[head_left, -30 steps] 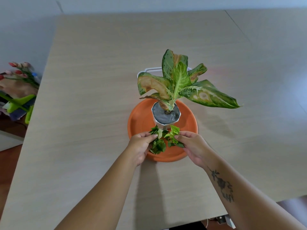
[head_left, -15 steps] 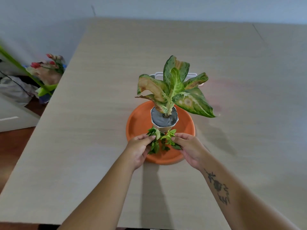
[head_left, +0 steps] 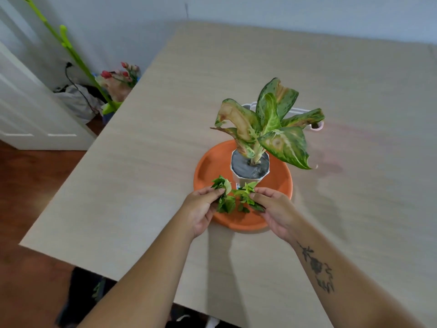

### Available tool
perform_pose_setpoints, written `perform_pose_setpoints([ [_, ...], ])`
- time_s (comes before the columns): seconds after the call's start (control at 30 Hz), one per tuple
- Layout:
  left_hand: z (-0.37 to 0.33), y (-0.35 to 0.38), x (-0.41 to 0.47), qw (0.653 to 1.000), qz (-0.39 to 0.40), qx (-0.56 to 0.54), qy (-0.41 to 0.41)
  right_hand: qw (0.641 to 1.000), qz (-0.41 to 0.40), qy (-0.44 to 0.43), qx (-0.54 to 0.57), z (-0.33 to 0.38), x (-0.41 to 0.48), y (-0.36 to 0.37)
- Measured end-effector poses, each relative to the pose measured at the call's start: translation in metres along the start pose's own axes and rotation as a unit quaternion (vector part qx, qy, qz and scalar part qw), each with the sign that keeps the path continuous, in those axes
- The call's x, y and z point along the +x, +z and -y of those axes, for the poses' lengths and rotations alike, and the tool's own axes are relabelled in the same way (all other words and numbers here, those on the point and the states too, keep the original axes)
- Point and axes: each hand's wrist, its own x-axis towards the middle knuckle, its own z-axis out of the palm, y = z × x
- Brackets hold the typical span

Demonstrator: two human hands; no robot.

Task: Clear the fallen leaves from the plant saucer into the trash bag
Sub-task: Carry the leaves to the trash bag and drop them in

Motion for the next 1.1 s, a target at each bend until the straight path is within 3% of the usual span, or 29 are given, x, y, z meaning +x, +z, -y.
perform_pose_setpoints([
  [0.23,-0.005,-0.014,-0.009,0.998,0.015,-0.056,0.020,0.998,0.058,-0.006,0.027,-0.003,-0.004,0.025],
  [0.5,-0.023,-0.090,-0.032,0.990,-0.001,-0.132,0.054,0.994,0.109,0.012,0.009,-0.028,-0.010,0.100],
  [1.1,-0.034,-0.429,-0.170,0.941,-0.109,-0.293,0.130,0.970,0.234,0.060,-0.011,-0.207,-0.097,0.393],
])
